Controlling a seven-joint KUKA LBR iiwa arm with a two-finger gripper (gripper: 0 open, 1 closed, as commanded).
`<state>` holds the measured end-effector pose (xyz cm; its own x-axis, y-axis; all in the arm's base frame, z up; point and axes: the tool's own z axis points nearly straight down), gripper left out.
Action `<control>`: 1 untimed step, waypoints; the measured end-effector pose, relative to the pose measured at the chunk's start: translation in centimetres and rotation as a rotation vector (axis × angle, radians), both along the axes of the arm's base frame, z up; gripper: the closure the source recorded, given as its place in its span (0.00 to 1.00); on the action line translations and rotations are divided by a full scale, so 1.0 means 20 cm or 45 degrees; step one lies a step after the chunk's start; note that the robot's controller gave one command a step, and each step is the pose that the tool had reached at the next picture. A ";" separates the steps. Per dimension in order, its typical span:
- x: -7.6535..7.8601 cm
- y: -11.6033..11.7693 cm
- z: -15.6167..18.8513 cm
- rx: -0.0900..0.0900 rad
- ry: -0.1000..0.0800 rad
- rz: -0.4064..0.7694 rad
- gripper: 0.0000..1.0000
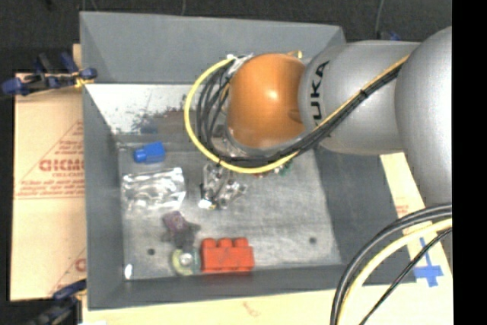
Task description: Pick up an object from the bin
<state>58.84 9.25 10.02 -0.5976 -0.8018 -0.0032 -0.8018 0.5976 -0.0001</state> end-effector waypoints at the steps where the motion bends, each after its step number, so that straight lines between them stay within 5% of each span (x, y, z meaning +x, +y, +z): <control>1: 0.17 -0.07 0.19 -0.004 -0.009 0.491 1.00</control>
Offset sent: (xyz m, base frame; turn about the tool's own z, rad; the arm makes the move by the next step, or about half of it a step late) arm 0.0314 -0.0115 0.0352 -0.3889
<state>62.23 7.94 13.77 -0.2522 -0.9677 -0.0032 -0.9676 0.2523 -0.0076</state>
